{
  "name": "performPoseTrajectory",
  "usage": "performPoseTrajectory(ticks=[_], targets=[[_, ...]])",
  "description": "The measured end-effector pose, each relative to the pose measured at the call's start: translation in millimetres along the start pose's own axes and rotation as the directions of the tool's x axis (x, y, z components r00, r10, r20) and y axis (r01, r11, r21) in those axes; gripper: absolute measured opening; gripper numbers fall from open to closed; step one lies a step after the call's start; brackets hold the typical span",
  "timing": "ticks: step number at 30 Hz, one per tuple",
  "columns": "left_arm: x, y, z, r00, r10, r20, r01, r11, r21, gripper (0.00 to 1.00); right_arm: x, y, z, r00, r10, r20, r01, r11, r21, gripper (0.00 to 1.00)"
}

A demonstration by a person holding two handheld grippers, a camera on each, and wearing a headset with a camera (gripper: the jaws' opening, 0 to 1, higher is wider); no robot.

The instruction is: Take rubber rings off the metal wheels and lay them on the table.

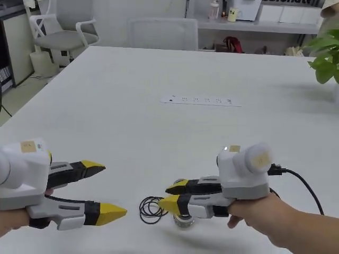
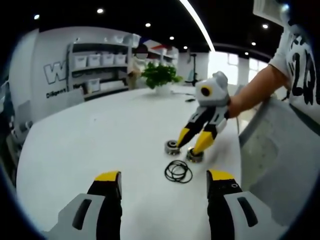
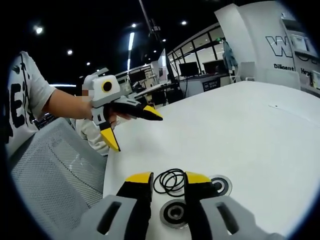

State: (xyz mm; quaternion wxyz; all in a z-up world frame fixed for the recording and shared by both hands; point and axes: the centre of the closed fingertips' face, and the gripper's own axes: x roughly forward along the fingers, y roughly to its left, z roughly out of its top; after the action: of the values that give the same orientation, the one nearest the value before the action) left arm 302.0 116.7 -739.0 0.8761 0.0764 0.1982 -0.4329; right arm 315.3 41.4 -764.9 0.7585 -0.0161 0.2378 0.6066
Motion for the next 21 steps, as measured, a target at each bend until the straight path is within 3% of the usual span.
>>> performPoseTrajectory(ticks=[21], targets=[[5.7,-8.0,11.6,0.9996,-0.029,0.004,0.029,0.999,0.038,0.71,-46.8,-16.1,1.6,0.9974,-0.063,0.035,0.064,0.998,-0.024,0.37]])
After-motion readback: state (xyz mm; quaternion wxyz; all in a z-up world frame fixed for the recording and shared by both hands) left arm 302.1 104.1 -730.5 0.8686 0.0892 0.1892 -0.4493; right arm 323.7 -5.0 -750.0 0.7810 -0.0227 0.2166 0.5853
